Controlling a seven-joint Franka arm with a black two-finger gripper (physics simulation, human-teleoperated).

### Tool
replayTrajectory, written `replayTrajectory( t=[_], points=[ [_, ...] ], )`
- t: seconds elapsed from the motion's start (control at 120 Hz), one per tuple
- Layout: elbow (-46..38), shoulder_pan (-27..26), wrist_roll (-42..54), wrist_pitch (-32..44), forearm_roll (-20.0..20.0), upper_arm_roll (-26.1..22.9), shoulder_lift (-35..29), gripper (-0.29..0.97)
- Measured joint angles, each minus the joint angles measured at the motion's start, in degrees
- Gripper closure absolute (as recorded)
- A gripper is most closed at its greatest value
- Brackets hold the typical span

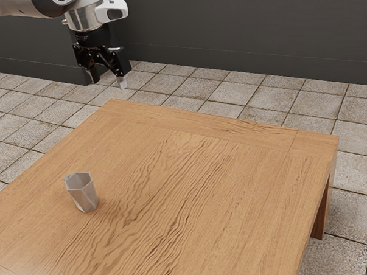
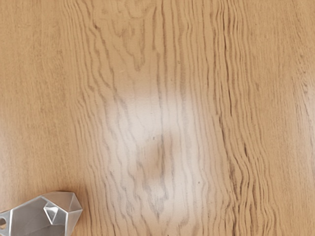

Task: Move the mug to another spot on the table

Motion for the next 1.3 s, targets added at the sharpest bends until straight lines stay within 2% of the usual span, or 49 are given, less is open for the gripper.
replayTrajectory(
  t=[0.233, 0.333, 0.408, 0.542, 0.667, 0.775, 0.917, 1.075, 1.208, 1.3],
  points=[
    [0.0, -0.8, -0.2, -0.2, -0.4, 1.2, 0.0, 0.0],
    [-0.3, -2.9, -1.4, -0.3, -0.8, 6.4, 0.2, 0.0],
    [-0.7, -2.1, -2.6, -0.5, -1.2, 10.7, 0.8, 0.0],
    [-2.7, 1.4, -5.7, -1.4, -4.6, 16.6, 2.7, 0.0],
    [-4.3, 0.4, -9.3, -2.3, -10.0, 20.5, 6.2, 0.0],
    [-6.3, 1.1, -12.7, -2.8, -13.7, 21.4, 7.5, 0.0],
    [-9.7, 1.6, -17.4, -2.1, -16.1, 24.4, 8.1, 0.0],
    [-11.6, 2.6, -22.3, -0.2, -16.3, 25.3, 8.1, 0.0],
    [-13.6, 2.7, -25.5, -0.1, -13.3, 26.1, 7.5, 0.0],
    [-20.0, 2.7, -27.4, 3.3, -16.2, 26.5, 7.4, 0.0]
  ],
)
